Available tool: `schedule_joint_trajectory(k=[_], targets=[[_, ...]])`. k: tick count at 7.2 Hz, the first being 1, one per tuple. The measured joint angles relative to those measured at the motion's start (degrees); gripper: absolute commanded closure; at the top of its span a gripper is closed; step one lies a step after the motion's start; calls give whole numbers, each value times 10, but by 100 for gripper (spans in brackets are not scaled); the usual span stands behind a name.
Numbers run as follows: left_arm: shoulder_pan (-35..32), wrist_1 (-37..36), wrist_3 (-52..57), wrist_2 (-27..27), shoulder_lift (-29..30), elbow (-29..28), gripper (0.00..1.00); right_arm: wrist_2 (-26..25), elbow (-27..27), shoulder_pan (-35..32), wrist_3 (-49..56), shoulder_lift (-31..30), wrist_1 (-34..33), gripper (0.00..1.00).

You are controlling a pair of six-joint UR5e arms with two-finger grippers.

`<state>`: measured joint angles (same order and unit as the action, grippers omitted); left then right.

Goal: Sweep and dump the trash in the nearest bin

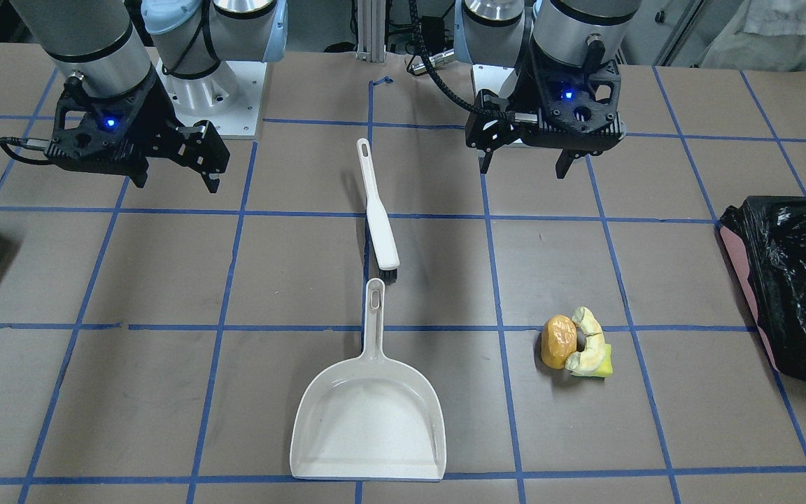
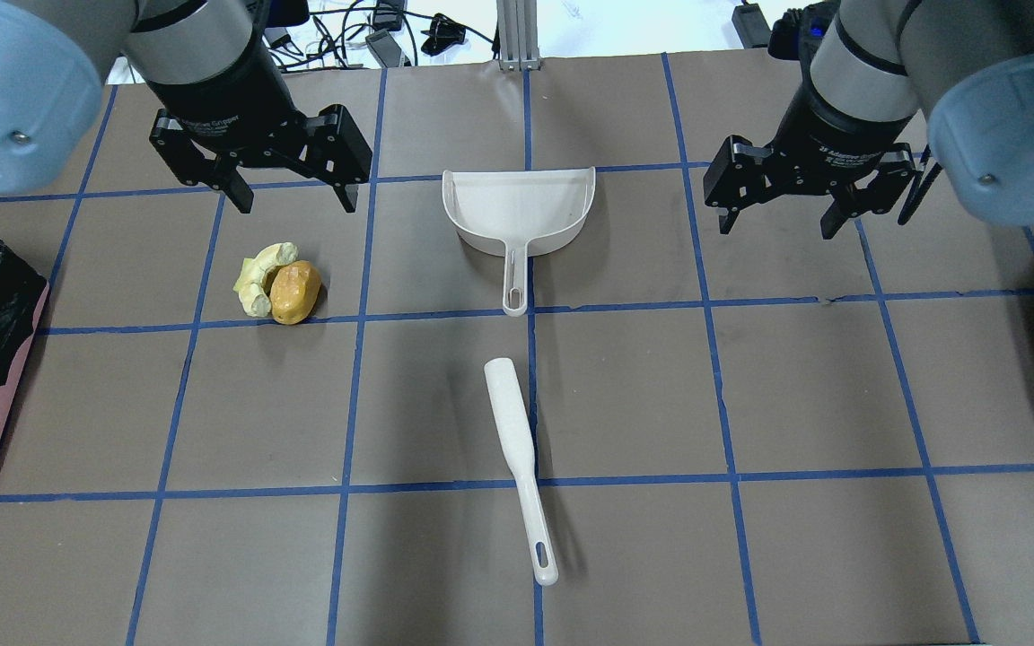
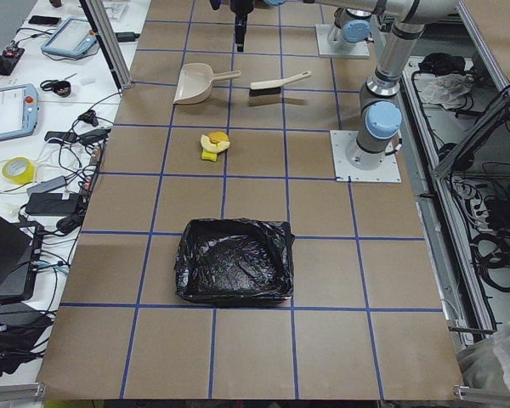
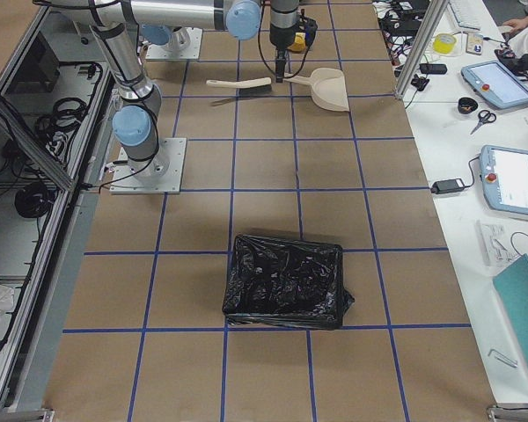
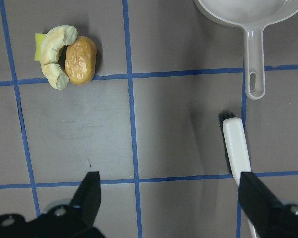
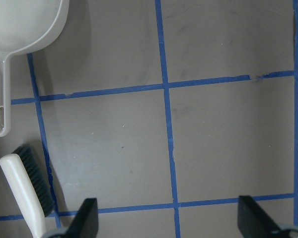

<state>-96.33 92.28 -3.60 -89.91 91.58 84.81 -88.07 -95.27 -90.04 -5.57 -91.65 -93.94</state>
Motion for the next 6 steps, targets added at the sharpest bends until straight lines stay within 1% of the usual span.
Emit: schedule_joint_trajectory(k=[3, 6], targets=[[0, 0, 0, -1, 0, 1, 0, -8, -7, 1, -2, -18, 1, 0], [-1, -1, 0, 0, -4, 8, 0, -1, -11, 0, -7, -23, 0, 0]])
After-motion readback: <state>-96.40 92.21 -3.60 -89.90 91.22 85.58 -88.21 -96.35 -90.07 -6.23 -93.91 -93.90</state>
